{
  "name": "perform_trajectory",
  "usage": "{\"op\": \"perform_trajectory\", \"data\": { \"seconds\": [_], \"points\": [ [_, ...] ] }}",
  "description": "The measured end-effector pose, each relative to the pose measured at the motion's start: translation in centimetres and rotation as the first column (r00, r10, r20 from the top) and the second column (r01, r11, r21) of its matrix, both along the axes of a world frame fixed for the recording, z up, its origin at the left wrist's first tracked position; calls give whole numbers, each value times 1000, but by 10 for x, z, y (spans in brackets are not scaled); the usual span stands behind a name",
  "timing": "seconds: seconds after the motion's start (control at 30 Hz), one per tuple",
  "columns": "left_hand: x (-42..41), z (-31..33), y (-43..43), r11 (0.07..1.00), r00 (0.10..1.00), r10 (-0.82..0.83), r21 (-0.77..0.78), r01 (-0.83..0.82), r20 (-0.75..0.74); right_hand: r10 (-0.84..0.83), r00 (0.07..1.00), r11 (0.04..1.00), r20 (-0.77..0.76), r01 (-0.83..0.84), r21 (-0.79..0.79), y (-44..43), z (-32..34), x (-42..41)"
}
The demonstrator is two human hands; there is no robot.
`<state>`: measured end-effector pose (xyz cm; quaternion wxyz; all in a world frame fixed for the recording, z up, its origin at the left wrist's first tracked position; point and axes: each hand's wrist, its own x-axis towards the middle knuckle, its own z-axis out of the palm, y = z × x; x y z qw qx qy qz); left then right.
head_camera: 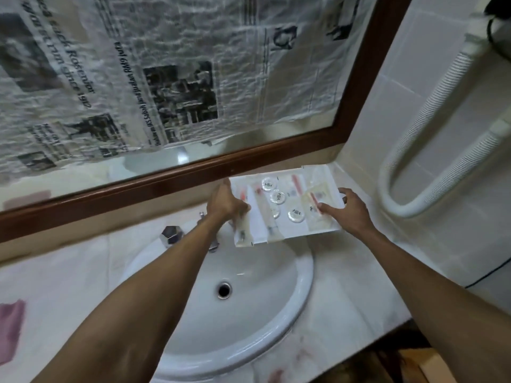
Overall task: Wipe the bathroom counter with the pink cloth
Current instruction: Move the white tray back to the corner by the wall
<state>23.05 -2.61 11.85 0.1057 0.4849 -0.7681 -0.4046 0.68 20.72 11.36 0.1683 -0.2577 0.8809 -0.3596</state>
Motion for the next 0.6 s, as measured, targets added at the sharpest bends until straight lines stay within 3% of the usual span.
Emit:
{"op": "perform_trajectory", "data": {
  "seconds": [0.2, 0.6],
  "points": [
    [-84, -36, 12, 997, 997, 76, 26, -76, 22, 24, 1000, 993, 14, -25, 115, -12, -33, -94],
    [-180, -114, -13, 930, 971, 240, 285, -233, 12, 75, 995, 966, 59, -87, 245, -50, -87, -196]
  ]
}}
